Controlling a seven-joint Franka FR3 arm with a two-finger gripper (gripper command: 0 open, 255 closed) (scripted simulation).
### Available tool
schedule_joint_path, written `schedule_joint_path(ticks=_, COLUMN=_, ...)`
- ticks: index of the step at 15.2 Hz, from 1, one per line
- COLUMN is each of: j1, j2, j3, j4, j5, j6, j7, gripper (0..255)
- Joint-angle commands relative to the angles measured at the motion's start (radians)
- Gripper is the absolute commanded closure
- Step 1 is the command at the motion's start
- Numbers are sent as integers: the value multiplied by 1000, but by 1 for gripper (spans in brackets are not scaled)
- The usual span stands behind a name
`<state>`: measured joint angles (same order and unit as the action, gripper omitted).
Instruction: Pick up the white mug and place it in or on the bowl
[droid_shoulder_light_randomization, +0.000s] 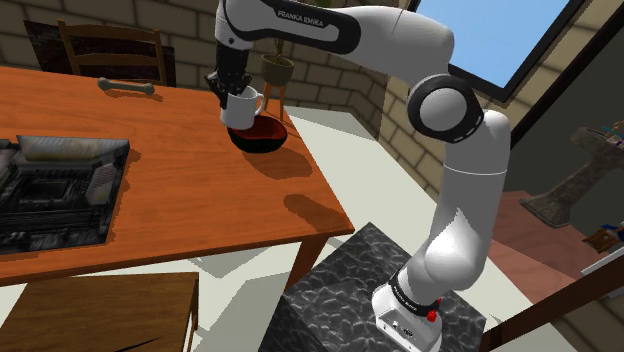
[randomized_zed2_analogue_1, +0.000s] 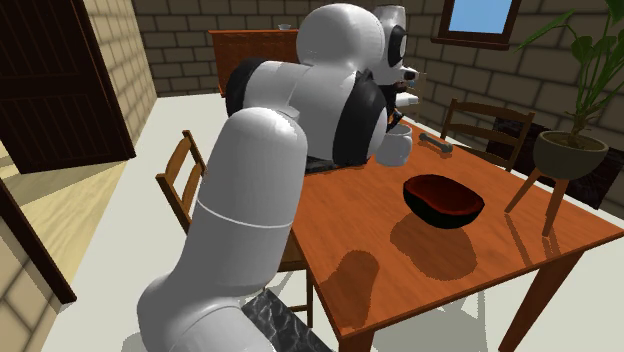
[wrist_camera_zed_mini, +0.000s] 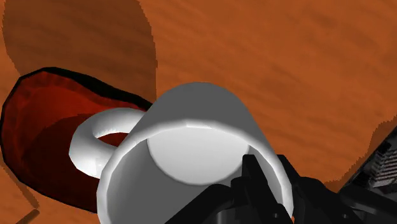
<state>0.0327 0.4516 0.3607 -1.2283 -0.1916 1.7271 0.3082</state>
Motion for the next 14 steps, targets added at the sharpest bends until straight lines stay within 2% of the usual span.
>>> schedule_joint_path(ticks=1, j1=-27, j2=17, j3=-11, j4=23, j5=3, j6=-4, j7=-42, gripper=255)
schedule_joint_path(ticks=8, j1=-98, j2=128, j3=-47, j4=215, j5=0, j6=-78, j7=-178, gripper=255)
schedule_joint_path(ticks=13, j1=-118, j2=279, j3=-74, j4=481, j5=-14, j6=-187, j7=-270, gripper=255)
schedule_joint_path(ticks=14, j1=-125, j2=263, j3=-73, j4=439, j5=-12, j6=-162, j7=-268, gripper=255)
